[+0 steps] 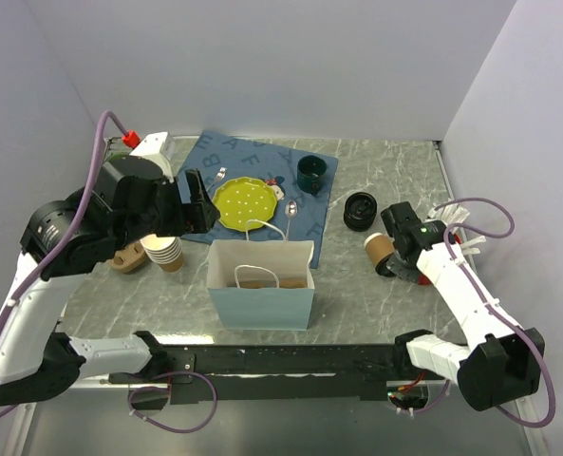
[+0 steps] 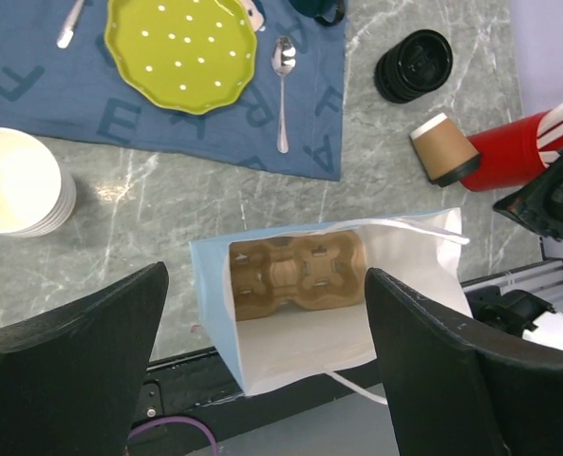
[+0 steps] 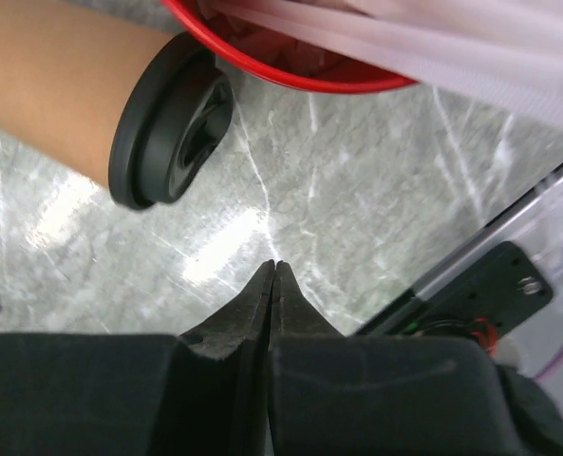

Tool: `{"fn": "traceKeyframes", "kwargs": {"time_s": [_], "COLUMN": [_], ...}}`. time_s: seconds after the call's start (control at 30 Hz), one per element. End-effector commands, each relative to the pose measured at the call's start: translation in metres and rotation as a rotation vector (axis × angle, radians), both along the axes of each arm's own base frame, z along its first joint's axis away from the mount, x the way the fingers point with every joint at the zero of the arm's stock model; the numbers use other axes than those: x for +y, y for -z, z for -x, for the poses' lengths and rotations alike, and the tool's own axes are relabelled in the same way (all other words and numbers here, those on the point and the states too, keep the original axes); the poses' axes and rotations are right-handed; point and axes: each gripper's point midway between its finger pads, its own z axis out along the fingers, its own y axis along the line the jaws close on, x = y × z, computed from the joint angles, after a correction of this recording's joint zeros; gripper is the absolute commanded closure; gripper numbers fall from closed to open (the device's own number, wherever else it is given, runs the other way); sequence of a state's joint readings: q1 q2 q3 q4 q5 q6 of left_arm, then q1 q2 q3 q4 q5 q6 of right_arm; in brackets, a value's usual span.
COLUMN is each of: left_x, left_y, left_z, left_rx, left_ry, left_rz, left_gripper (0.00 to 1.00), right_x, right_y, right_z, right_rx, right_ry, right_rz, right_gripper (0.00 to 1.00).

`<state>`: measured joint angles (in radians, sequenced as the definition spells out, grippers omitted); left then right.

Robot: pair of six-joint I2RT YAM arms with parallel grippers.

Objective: Pack the takeout coffee

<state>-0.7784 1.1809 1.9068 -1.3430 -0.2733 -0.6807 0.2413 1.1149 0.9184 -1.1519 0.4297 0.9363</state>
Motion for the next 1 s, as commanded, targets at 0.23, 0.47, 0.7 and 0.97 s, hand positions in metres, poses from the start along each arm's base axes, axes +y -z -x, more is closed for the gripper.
{"fn": "traceKeyframes", "kwargs": {"time_s": [0.23, 0.47, 0.7, 0.97], "left_x": [0.017, 0.018, 0.017, 0.011], "left_y": [-0.012, -0.005, 0.006, 0.012], "left_z": [0.002, 0.01, 0.016, 0.016], "left_rx": [-0.082, -0.041, 0.01, 0.04], "left_ry": [-0.054, -0.037, -0.025, -0.008], "left_rz": [0.041, 0.028, 0.021, 0.012], "left_gripper": [0.07, 0.07, 0.07, 0.08], "right_x": [-0.012, -0.01, -0.006, -0.001], "right_y": [-0.044, -0.03, -0.01, 0.004], "right_z": [-0.039, -0.068, -0.068, -0.073], "right_rx": [-0.132, -0.134, -0.204, -0.184], "right_ry": [-0.043, 0.027, 0.173, 0.262], "right_rz": [0.094, 0.096, 0.037, 0.005], "right_gripper": [0.57, 0.44, 0.44, 0.41]}}
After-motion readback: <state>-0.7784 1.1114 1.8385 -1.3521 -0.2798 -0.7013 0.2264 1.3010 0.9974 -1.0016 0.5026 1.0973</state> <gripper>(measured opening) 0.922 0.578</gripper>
